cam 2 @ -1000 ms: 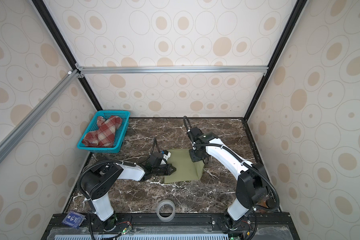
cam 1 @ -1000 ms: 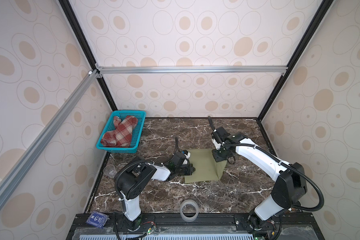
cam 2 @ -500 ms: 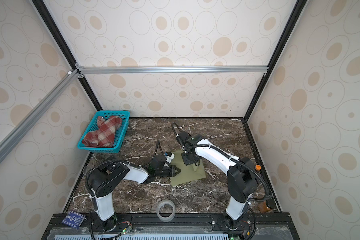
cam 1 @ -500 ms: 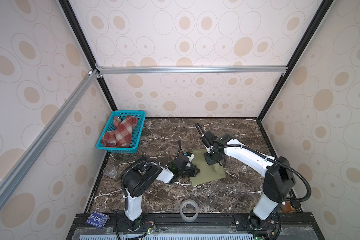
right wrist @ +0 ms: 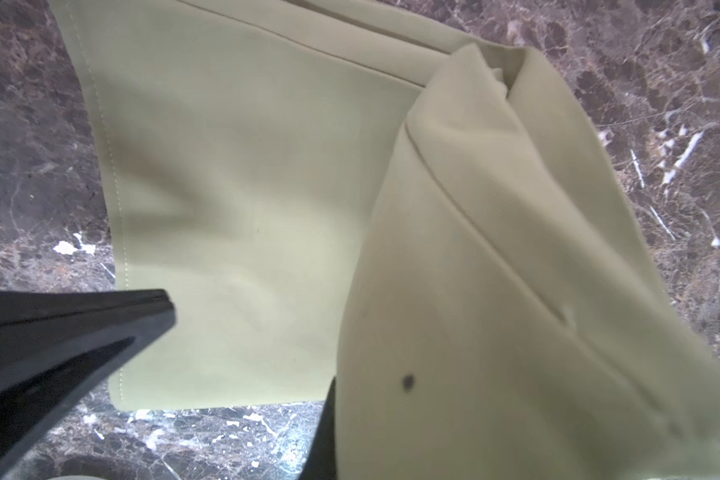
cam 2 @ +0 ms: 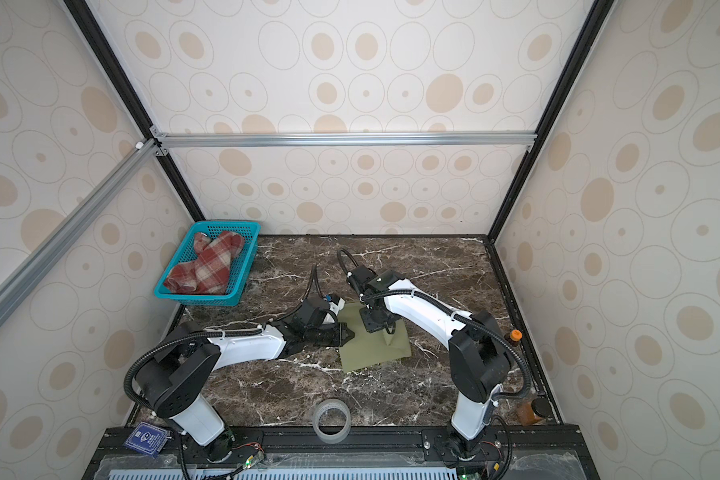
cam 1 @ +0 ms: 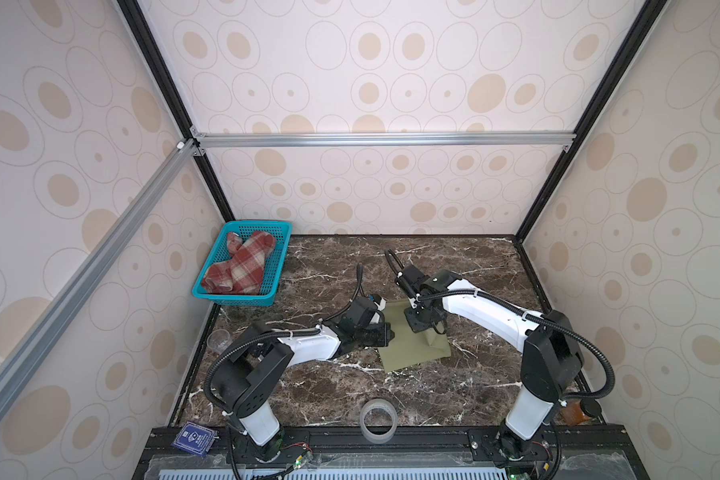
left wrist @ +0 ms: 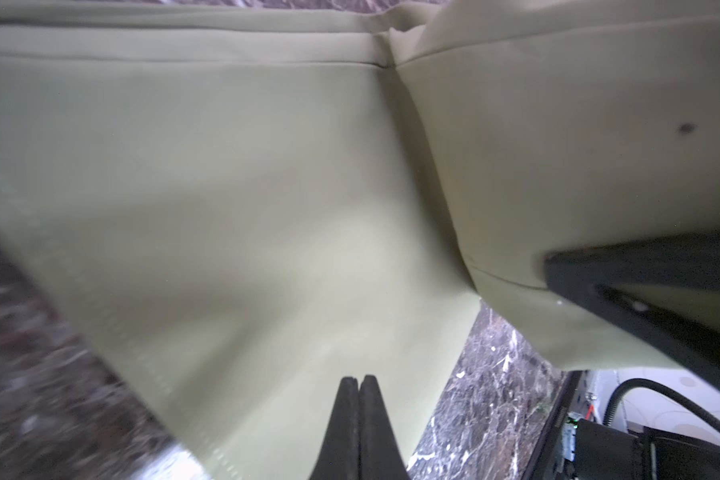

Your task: Fold and stack the skirts

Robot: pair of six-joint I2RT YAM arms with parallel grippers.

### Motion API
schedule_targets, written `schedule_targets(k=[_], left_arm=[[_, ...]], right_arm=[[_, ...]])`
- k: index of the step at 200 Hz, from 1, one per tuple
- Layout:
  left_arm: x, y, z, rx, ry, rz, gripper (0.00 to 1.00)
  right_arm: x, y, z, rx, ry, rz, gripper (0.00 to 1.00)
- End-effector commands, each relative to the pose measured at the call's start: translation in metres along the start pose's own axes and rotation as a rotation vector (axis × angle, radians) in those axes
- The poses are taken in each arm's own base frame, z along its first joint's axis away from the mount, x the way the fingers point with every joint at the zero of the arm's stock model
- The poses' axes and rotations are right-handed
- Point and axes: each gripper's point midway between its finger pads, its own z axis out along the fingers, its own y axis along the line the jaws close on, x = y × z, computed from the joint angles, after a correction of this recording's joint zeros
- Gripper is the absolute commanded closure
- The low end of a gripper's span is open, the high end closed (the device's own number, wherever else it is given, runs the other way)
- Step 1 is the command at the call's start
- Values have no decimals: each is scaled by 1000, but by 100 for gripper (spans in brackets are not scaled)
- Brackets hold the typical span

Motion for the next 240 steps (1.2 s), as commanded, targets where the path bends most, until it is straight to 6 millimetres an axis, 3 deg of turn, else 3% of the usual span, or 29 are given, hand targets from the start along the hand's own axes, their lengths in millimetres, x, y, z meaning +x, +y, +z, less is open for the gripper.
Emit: schedule_targets(k=[1, 127, 217, 240], left_arm=[[11, 30, -8, -115, 42, 42, 100], [45, 60, 11, -135, 103, 42, 100], [76, 64, 28, -119, 154, 8, 100], [76, 64, 31, -113, 145, 10, 100]], right_arm=[[3, 0, -3, 18, 18, -5, 100], [-2, 18, -9, 24, 29, -58, 100], [-4, 48, -7, -34, 41, -85, 100], [-3, 54, -6, -49, 42, -83, 100]])
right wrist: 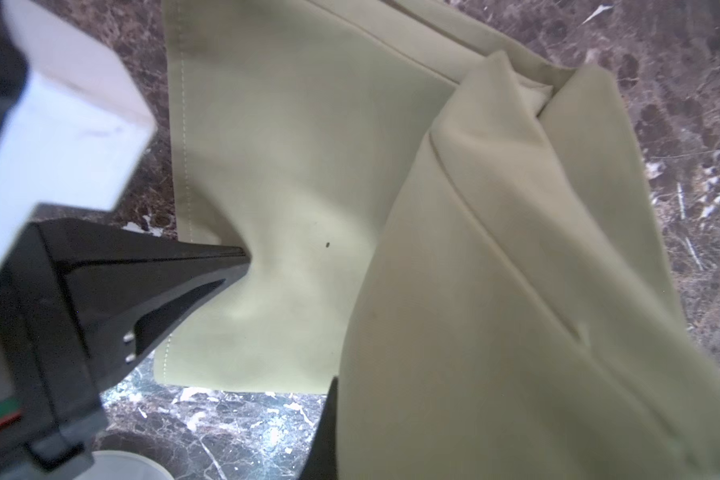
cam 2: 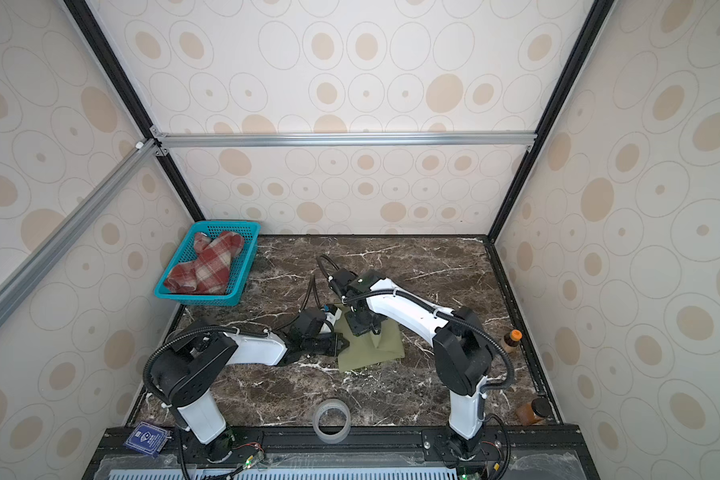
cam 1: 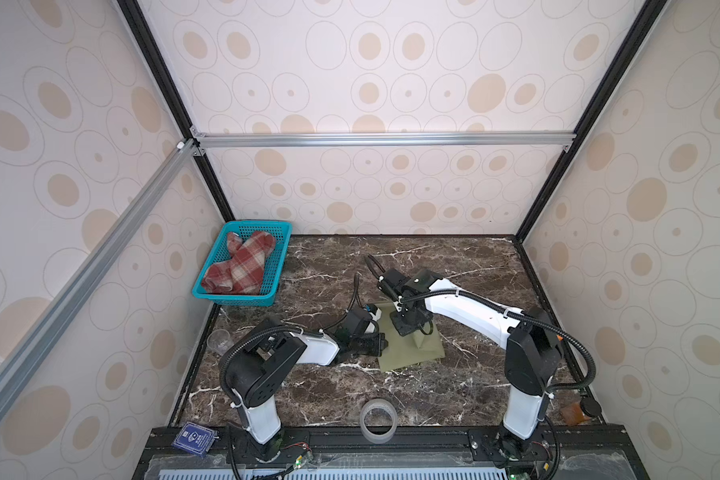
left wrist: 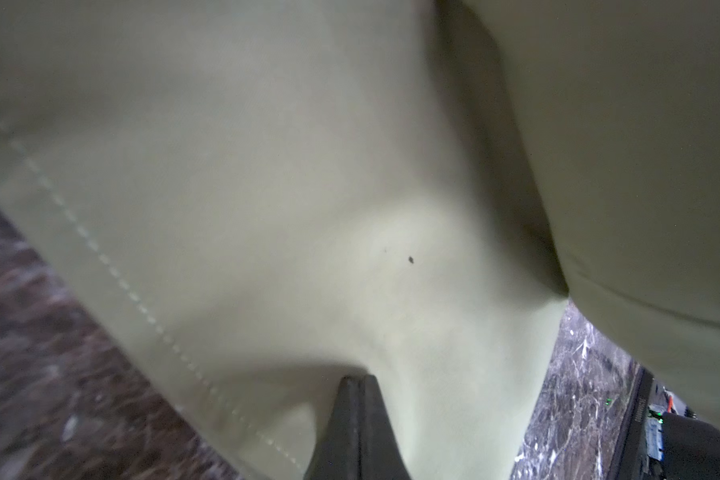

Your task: Fold and stack the skirts

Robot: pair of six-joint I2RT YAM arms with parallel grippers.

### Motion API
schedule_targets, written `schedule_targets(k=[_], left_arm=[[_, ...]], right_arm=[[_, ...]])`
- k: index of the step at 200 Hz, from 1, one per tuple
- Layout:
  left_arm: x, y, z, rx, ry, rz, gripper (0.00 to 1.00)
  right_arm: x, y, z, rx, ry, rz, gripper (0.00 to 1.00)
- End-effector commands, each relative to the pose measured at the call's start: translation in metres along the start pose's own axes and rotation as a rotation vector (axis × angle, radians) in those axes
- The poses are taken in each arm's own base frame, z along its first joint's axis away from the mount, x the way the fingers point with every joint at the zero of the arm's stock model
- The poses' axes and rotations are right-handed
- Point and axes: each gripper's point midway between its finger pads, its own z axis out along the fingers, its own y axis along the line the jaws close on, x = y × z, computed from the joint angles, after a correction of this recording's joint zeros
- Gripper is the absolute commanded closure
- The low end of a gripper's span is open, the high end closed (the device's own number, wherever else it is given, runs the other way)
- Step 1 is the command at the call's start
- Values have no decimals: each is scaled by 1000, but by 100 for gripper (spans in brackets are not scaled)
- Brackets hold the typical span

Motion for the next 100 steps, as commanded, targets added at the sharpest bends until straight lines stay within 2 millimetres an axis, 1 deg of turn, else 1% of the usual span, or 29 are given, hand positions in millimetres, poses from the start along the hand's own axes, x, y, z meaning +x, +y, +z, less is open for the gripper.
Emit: schedule_targets(k=[1, 58, 100], left_arm=[[47, 29, 10, -92, 132, -45, 100], [53, 33, 13, -94, 143, -57, 100], [50, 31, 9, -94, 128, -59, 100]], right_arm=[[-1, 13, -4, -33, 5, 7, 100], [-1, 42, 2, -139, 8, 40, 100], [-1, 53, 9, -191, 9, 72, 100]])
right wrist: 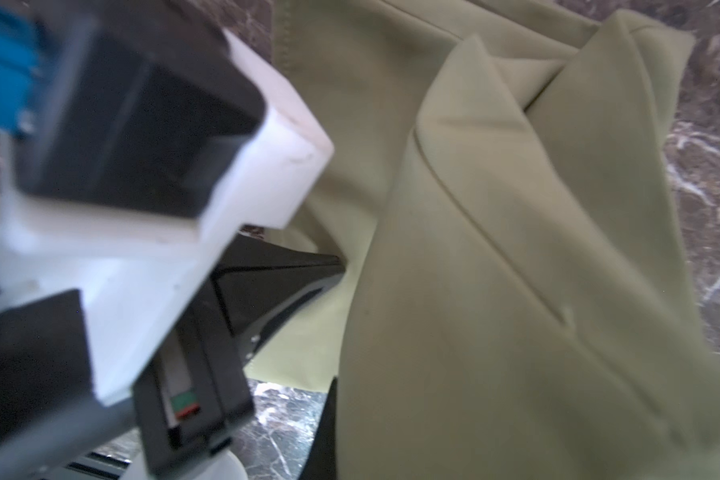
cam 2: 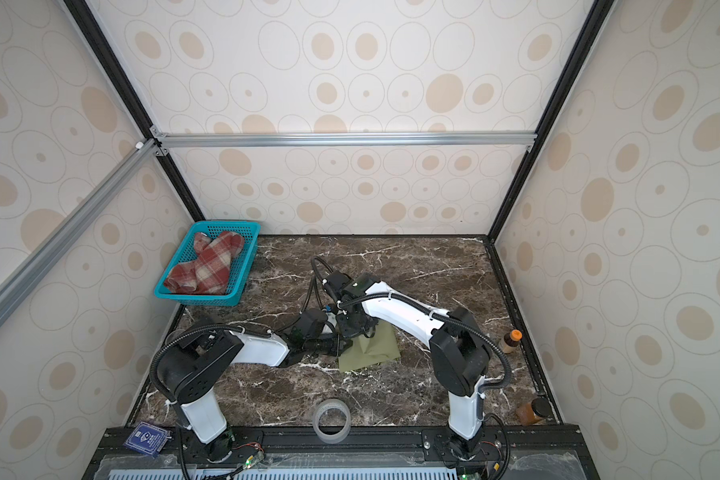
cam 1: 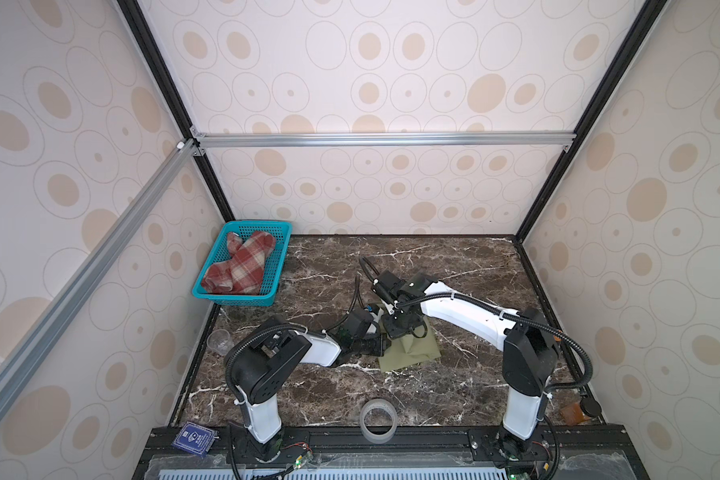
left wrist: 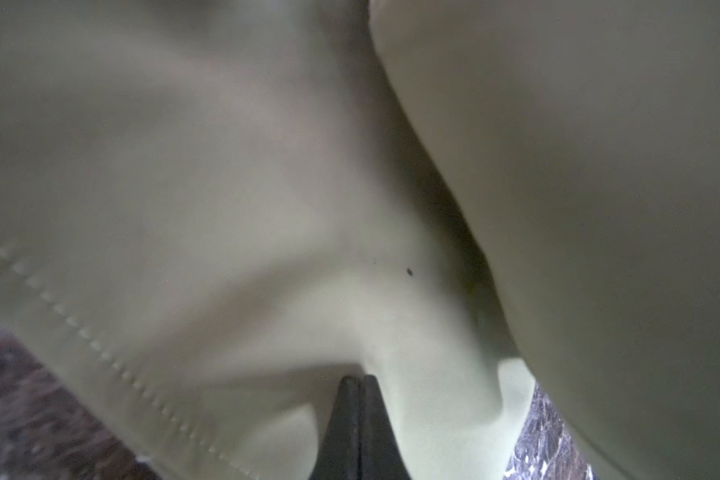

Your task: Fold and stack the skirts

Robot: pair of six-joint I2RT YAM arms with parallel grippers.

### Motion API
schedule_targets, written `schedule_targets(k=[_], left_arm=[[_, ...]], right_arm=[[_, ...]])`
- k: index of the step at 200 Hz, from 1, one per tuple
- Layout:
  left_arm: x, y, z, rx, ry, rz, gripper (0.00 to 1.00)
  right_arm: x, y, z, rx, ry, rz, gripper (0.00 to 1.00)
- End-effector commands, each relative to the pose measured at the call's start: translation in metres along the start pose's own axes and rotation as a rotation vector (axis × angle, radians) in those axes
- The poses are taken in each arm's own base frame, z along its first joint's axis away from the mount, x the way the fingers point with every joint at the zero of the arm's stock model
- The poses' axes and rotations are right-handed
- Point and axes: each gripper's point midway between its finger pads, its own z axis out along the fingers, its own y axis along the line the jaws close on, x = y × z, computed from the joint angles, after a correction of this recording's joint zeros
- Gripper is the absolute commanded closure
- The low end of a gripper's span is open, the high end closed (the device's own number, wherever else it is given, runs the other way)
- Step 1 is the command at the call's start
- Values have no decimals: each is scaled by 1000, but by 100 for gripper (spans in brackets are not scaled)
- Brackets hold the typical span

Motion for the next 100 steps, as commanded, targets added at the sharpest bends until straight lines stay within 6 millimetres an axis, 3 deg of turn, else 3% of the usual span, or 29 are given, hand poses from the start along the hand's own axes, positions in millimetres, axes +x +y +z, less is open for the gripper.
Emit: schedule_targets(k=[1, 49, 100], left_arm=[[51, 37, 1, -131, 146, -60, 100], [31, 19, -15, -106, 86, -59, 100], [19, 15, -42, -167, 68, -10, 100]], right_arm=[[3, 13, 11, -48, 22, 30, 100], [5, 12, 21, -43, 29, 45, 100], [6, 3, 25, 6, 17, 67, 100]])
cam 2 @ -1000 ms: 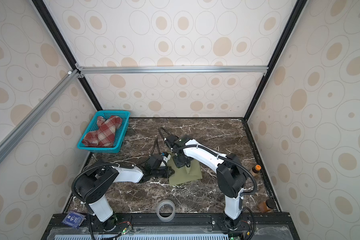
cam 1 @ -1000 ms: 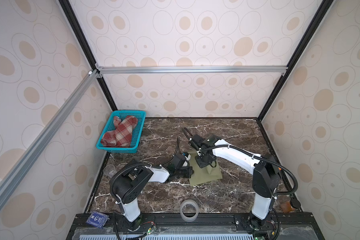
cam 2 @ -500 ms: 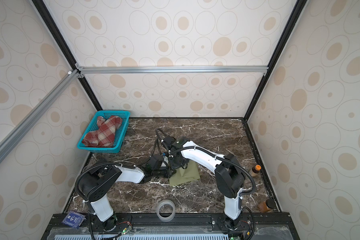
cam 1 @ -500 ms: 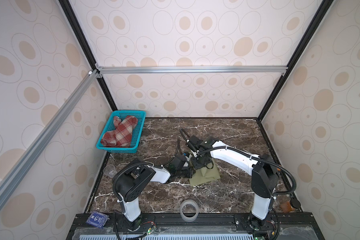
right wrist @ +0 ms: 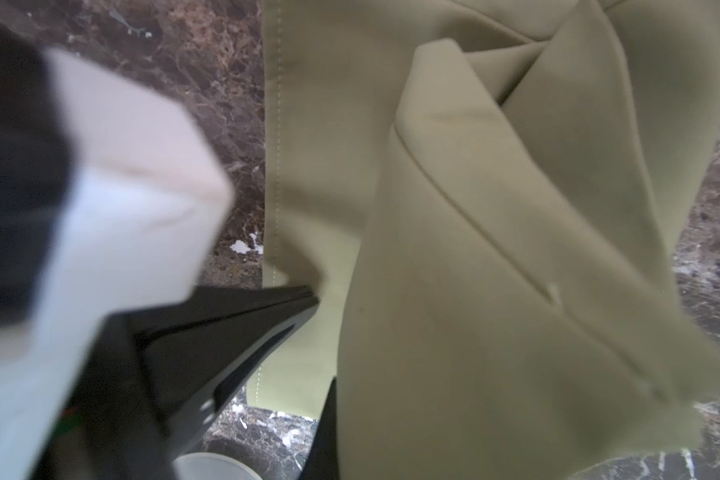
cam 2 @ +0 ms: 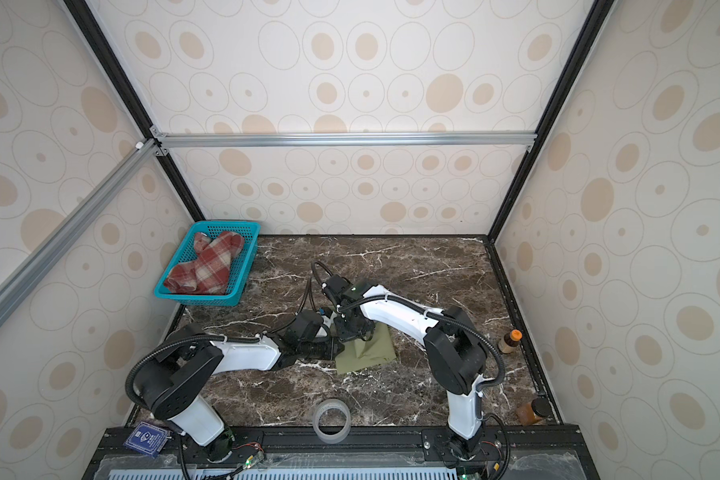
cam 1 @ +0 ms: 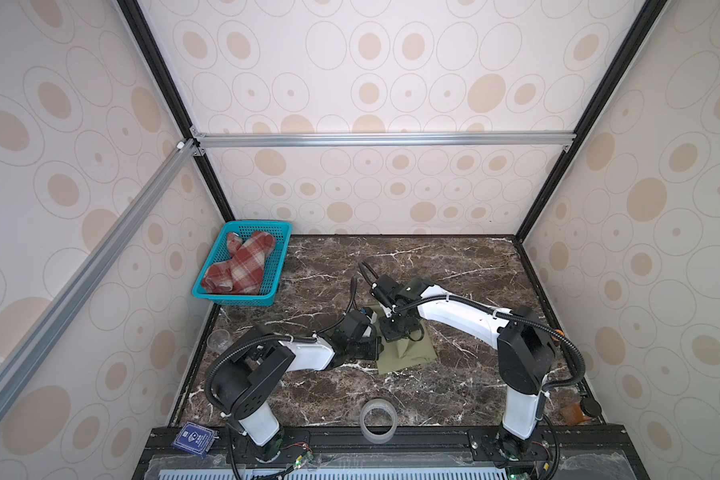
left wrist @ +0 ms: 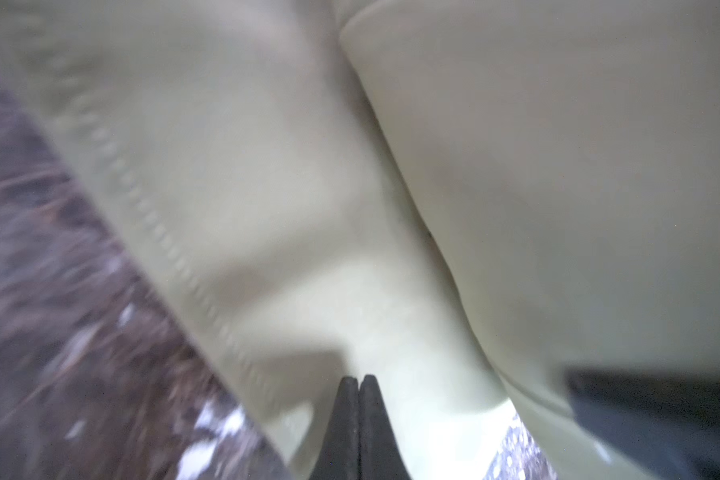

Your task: Fold and stack the skirts

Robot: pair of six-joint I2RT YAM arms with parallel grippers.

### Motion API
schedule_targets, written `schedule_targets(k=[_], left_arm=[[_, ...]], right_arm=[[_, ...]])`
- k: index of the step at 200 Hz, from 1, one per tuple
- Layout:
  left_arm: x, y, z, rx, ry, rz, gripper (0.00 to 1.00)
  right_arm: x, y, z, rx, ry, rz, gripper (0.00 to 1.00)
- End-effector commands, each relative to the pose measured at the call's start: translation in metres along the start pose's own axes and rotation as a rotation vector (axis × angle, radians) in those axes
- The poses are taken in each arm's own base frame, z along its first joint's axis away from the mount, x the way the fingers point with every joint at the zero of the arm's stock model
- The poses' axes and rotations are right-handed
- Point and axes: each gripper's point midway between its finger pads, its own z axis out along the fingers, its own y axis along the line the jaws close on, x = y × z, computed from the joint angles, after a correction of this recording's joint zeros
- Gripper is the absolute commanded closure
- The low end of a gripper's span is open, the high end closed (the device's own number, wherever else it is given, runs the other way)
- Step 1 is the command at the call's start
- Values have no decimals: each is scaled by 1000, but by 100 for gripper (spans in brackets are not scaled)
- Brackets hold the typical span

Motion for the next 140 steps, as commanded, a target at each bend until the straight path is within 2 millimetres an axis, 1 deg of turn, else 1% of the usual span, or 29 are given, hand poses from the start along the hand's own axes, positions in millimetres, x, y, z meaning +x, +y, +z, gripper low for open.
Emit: schedule_targets(k=[1, 78, 140], left_arm=[[7, 10, -10, -80, 28, 23, 100], [19, 19, 0, -81, 57, 4, 100], [19, 17, -1, -65, 46, -9, 100]], right_arm=[[4, -5, 7, 40, 6, 19, 100], [-6, -20, 2, 141, -28, 22, 100], [-14, -19, 16, 162, -27, 36, 100]])
